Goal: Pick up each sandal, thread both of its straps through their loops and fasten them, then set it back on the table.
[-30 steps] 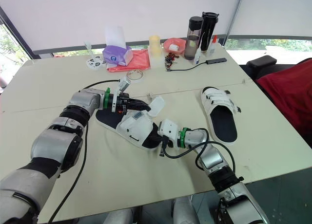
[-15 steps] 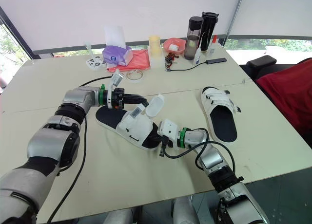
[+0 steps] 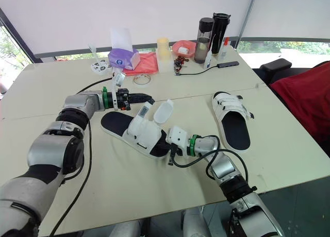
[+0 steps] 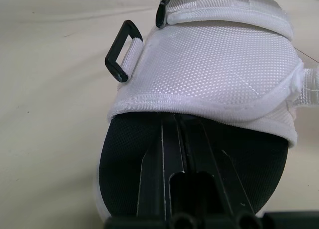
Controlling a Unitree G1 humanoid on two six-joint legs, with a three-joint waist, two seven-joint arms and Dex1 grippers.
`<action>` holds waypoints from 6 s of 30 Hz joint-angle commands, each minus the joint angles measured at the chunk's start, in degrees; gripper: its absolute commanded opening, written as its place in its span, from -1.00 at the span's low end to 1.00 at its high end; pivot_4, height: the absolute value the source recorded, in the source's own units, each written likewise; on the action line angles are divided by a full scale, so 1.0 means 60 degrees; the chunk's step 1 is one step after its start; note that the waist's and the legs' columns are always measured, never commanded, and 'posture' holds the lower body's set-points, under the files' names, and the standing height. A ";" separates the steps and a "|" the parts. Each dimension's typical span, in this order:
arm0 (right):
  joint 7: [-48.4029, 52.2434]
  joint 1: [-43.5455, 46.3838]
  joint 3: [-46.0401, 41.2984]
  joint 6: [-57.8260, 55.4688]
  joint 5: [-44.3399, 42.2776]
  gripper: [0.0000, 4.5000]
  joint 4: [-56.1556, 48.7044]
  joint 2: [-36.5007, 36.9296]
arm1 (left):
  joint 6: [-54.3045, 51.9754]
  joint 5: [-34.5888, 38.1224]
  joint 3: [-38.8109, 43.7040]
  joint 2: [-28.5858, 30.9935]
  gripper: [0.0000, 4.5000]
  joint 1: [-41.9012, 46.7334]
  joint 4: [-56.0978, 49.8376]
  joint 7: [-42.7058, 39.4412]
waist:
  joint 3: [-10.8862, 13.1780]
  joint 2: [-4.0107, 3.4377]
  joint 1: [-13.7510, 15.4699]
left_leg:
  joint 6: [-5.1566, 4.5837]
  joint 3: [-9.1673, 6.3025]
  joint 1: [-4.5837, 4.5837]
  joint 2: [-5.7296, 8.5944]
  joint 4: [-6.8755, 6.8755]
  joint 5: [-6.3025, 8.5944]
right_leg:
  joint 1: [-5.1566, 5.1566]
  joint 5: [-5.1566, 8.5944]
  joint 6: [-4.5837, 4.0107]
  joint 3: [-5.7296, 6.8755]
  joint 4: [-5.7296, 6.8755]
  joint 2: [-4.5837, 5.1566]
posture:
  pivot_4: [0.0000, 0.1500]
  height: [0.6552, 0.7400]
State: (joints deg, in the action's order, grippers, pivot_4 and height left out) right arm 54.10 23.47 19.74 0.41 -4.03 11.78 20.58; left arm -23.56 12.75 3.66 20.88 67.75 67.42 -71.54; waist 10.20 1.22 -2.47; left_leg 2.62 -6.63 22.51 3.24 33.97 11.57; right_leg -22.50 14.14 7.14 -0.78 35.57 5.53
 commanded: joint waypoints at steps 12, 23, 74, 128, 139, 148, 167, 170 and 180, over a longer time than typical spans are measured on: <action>0.0050 -0.0562 0.0560 -0.0436 0.0526 -1.00 0.0466 0.0074 | 0.1260 -0.1075 -0.0269 -0.0362 -0.97 -0.0241 0.0562 0.0914 | -0.0002 0.0001 0.0005 | 0.0000 0.0001 -0.0002 0.0002 0.0006 0.0000 | 0.0003 -0.0001 -0.0002 0.0000 0.0007 0.0000 | 1.00 1.00; 0.0004 -0.0560 0.0533 -0.0439 0.0516 -1.00 0.0460 0.0072 | 0.1505 -0.1441 -0.0282 -0.0247 0.11 -0.0417 0.0678 0.1201 | -0.0003 0.0002 0.0007 | 0.0000 0.0000 -0.0003 0.0002 0.0007 0.0000 | 0.0004 -0.0001 -0.0001 0.0000 0.0012 0.0000 | 1.00 1.00; -0.0490 -0.0560 -0.1901 -0.2503 -0.1310 -1.00 -0.2099 0.1018 | -0.6378 0.4267 -0.0470 0.2678 0.98 -0.6721 -1.2281 0.0293 | 0.0025 0.0010 0.0274 | 0.0005 0.0002 0.0109 -0.0014 0.0039 -0.0002 | -0.0130 0.0023 -0.0054 -0.0040 0.0071 0.0015 | 1.00 1.00; 0.0137 -0.0439 -0.1062 -0.2191 -0.1039 -1.00 -0.1215 0.0878 | -0.1428 0.2154 0.2471 -0.1403 0.98 0.0904 0.1031 0.2358 | 0.0052 0.0005 0.0208 | 0.0001 0.0002 0.0151 0.0014 0.0168 -0.0002 | -0.0121 -0.0017 0.0016 -0.0015 0.0105 -0.0001 | 1.00 1.00; 0.0018 -0.0422 -0.1053 -0.1964 -0.0881 -1.00 -0.1017 0.0752 | -0.1359 0.1736 0.2547 -0.1398 -0.01 0.0937 0.0966 0.2056 | 0.0051 0.0005 0.0210 | 0.0001 0.0003 0.0150 0.0015 0.0173 -0.0002 | -0.0117 -0.0021 0.0019 -0.0017 0.0106 -0.0002 | 1.00 1.00; 0.0020 -0.0538 -0.1021 -0.1845 -0.0849 -1.00 -0.0992 0.0707 | -0.1144 0.1085 0.1968 -0.1404 -0.97 0.0934 0.0702 0.1026 | 0.0051 0.0005 0.0205 | 0.0001 0.0003 0.0149 0.0015 0.0173 -0.0003 | -0.0116 -0.0022 0.0019 -0.0017 0.0106 -0.0003 | 1.00 1.00; 0.0232 -0.0793 -0.1115 -0.1361 -0.0762 -1.00 -0.0532 0.0982 | 1.2730 -0.3038 -0.2003 -0.0068 -0.97 -0.2825 -0.3608 0.1194 | 0.0035 -0.0019 0.0306 | 0.0003 0.0011 0.0134 0.0010 0.0170 0.0000 | -0.0105 -0.0031 0.0004 -0.0039 0.0093 0.0001 | 1.00 1.00; 0.0220 -0.0786 -0.1106 -0.1252 -0.0719 -1.00 -0.0410 0.0930 | 1.5477 -0.4325 -0.2221 0.0367 -0.97 -0.2640 -0.2916 0.2528 | 0.0034 -0.0018 0.0310 | 0.0002 0.0011 0.0135 0.0012 0.0180 0.0000 | -0.0097 -0.0037 -0.0005 -0.0039 0.0092 0.0003 | 1.00 1.00; 0.0167 -0.0625 -0.1026 -0.0960 -0.0633 -1.00 -0.0055 0.0847 | 1.6945 -1.2206 -0.2050 0.1482 -0.60 -0.2098 -0.3525 1.1579 | 0.0033 -0.0019 0.0290 | 0.0000 0.0013 0.0131 0.0017 0.0186 -0.0002 | -0.0093 -0.0049 0.0018 -0.0035 0.0100 -0.0002 | 1.00 1.00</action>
State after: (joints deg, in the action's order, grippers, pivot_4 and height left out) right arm 55.61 20.17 12.55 -4.49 -10.05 8.84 25.75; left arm 81.29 -53.42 -6.76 28.47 53.19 48.18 -13.87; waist 10.39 1.10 -0.73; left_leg 2.62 -6.55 23.27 3.34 35.08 11.56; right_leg -23.04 13.84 7.26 -0.98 36.19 5.50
